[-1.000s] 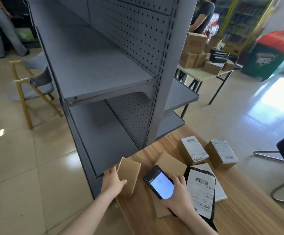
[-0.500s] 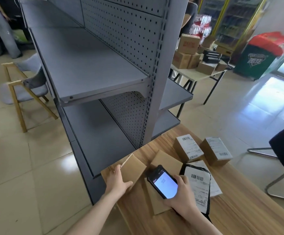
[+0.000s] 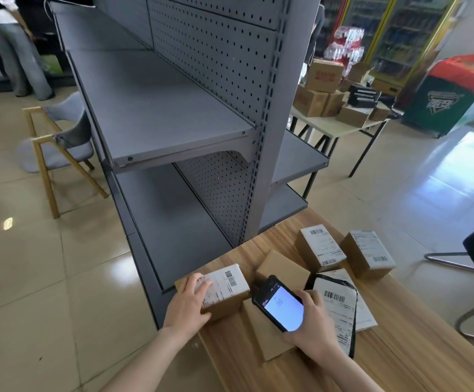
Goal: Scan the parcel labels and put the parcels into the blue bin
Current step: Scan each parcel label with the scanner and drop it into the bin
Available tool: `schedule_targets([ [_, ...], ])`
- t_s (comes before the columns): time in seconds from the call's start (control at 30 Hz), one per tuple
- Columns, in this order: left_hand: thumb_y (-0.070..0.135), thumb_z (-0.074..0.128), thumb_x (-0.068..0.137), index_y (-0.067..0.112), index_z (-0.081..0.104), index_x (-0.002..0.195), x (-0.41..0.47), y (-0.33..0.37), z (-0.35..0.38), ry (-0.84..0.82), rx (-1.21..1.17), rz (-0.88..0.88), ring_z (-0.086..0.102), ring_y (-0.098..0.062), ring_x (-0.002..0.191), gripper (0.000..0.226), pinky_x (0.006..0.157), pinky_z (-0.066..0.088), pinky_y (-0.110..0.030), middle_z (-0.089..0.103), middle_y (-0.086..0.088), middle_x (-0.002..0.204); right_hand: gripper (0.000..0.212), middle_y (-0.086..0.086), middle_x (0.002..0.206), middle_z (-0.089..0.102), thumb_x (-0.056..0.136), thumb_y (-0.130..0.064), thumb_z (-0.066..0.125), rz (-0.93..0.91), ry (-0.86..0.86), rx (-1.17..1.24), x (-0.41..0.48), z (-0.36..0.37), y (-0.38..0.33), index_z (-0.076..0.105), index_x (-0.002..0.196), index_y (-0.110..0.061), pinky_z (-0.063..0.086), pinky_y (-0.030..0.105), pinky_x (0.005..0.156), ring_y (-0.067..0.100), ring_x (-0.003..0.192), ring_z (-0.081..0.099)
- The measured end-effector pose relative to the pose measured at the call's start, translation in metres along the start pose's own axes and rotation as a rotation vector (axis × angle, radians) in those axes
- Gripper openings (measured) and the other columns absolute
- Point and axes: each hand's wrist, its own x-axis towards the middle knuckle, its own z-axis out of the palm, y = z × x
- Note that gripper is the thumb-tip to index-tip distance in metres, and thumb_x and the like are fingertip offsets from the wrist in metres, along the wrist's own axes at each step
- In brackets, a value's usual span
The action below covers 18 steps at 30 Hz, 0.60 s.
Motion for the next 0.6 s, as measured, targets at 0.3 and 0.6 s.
schedule_targets([
  [0.3, 0.045, 0.075, 0.064, 0.038, 0.020, 0.145, 0.018, -0.014, -0.008, -0.137, -0.048, 0.023, 0.041, -0.007, 0.103, 0.098, 0.067, 0.051, -0.022, 0.029, 0.014, 0.128, 0.091, -0.012, 0.133, 0.030, 0.063, -0.045, 0.077, -0.226, -0.018, -0.267, 0.015, -0.015, -0.005, 0.029, 0.139, -0.034, 0.028, 0.032, 0.109, 0.009, 0.122, 0.035],
  [0.6, 0.027, 0.071, 0.075, 0.032, 0.025, 0.145, 0.034, -0.035, -0.032, -0.089, 0.038, 0.211, 0.031, -0.014, 0.126, 0.084, 0.081, 0.055, -0.026, 0.028, 0.008, 0.136, 0.091, -0.011, 0.133, 0.029, 0.061, -0.043, 0.079, -0.301, -0.002, -0.432, 0.025, -0.021, -0.024, 0.028, 0.137, -0.037, 0.031, 0.032, 0.106, 0.010, 0.122, 0.032],
])
